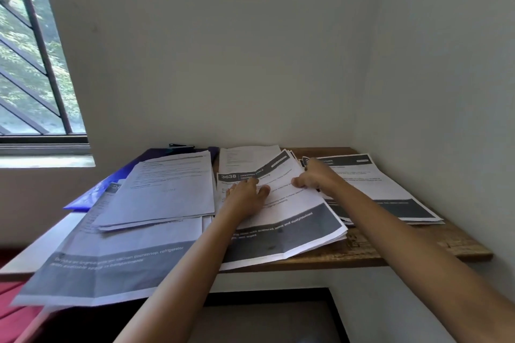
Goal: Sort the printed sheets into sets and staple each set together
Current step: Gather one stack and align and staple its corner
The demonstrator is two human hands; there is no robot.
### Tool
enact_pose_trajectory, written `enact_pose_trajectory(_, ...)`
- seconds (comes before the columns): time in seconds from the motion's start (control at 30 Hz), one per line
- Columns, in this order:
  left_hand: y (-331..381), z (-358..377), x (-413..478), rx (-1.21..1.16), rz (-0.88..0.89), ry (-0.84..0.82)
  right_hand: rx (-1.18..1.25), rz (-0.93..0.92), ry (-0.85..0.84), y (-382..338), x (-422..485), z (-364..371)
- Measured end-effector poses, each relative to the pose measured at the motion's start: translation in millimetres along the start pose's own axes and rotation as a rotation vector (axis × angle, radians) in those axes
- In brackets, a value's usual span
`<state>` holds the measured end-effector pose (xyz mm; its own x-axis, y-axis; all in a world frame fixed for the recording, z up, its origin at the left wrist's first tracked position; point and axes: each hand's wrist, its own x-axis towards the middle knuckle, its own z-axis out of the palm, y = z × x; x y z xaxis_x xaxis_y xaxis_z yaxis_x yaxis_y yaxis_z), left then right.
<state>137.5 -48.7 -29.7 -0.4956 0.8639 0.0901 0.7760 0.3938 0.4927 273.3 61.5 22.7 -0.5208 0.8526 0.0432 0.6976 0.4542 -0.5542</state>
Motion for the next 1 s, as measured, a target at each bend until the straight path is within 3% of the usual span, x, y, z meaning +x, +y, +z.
enact_pose_trajectory(0.13, -3.2, -25.2, -4.3, -0.079, 0.021, 0.102, -0.031, 0.023, 0.029, 6.6, 4.3, -11.0)
enact_pose_trajectory(0.27, -29.4, -60.6, -3.6, 0.015, -0.092, 0.194, -0.151, 0.053, 0.010, 17.4, 3.3, -14.8)
enact_pose_trajectory(0.43, -88.3, -101.4, -13.6, 0.133, -0.438, 0.253, -0.319, 0.088, 0.005, 19.1, 2.7, -10.1)
enact_pose_trajectory(0.57, -121.5, -116.0, -32.4, 0.161, -0.704, 0.237, -0.406, -0.055, 0.230, -8.7, -0.6, -2.2)
enact_pose_trajectory(0.67, -130.9, -116.1, -38.0, 0.161, -0.794, 0.191, -0.128, -0.249, 0.073, -47.6, -1.8, 13.3)
enact_pose_trajectory(0.8, -142.3, -112.0, -39.5, 0.143, -0.815, 0.192, 0.221, -0.261, -0.248, -88.7, -16.4, 45.8)
enact_pose_trajectory(1.0, -149.6, -109.8, -39.9, 0.080, -0.791, 0.236, 0.179, -0.237, -0.345, -118.0, -25.5, 89.1)
